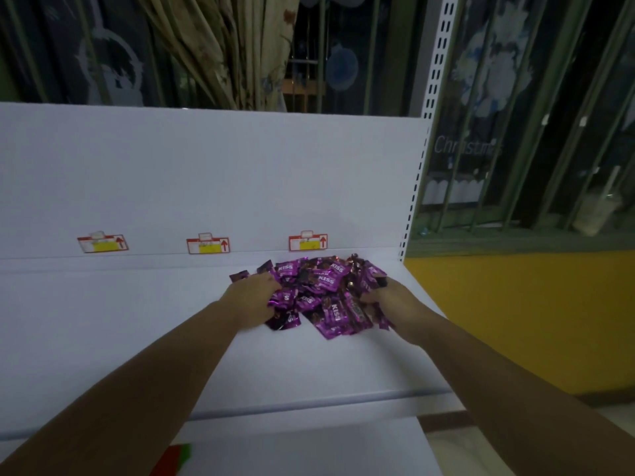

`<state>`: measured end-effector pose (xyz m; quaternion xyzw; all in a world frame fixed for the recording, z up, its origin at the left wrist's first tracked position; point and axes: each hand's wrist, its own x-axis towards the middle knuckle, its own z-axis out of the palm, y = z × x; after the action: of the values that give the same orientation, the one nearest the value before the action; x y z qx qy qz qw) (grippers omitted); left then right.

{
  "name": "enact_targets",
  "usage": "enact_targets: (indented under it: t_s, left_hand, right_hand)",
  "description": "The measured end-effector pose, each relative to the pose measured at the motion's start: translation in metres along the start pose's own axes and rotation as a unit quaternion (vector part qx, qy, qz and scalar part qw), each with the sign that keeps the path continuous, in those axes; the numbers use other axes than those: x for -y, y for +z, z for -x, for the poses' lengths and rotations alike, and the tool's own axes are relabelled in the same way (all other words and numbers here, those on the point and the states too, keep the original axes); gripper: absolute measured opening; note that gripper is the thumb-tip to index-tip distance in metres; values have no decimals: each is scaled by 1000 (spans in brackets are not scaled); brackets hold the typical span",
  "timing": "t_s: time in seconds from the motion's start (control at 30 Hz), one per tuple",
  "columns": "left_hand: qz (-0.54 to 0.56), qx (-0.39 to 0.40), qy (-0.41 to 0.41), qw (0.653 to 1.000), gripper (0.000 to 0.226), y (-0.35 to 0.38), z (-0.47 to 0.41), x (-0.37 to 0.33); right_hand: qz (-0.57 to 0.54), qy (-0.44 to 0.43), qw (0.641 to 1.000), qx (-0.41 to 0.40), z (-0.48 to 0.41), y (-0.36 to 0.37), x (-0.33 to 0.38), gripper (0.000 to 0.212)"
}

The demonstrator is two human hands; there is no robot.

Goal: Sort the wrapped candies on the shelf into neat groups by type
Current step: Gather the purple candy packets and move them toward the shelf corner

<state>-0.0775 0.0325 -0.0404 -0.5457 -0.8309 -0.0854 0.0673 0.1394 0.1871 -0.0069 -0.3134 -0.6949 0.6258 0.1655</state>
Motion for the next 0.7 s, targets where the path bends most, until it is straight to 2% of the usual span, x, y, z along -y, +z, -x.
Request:
enact_targets:
  t_s: [0.07, 0.13, 0.23, 0.3, 0.4, 0.47, 0.53, 0.57, 0.63, 0.7]
  left_hand:
    - [24, -15, -12, 1000, 16, -3, 2, 0]
    - [70, -59, -44, 995, 18, -10, 5, 3]
    - [164, -134, -114, 971, 19, -25, 12, 13]
    - [219, -147, -167, 950, 18, -31, 18, 20]
    - [260, -107, -220, 934, 14, -28, 24, 22]
    - [277, -67, -231, 930, 14, -25, 28, 16]
    - [281, -51, -222, 932, 17, -21, 31, 6]
    - [284, -54, -217, 932, 17, -19, 32, 1]
    - [306, -59, -226, 923, 18, -16, 30, -7]
    - [362, -50, -238, 900, 14, -16, 25, -15]
  right_hand:
    - [-12, 5, 1000, 12, -2, -2, 1, 12]
    - [-52, 35, 998, 32, -5, -5, -1, 18]
    - [-114, 74, 989, 65, -8, -5, -3, 21]
    - [-104, 79, 989, 68, -12, 0, -3, 14]
    - [3, 54, 997, 47, -18, 15, 1, 13]
    - [153, -13, 988, -8, -23, 26, -1, 17]
    - [334, -120, 933, -60, -26, 33, -4, 8]
    - [405, -146, 900, -75, -28, 36, -7, 12]
    - [486, -131, 860, -82, -35, 41, -15, 29]
    - [515, -97, 848, -80, -39, 45, -19, 36]
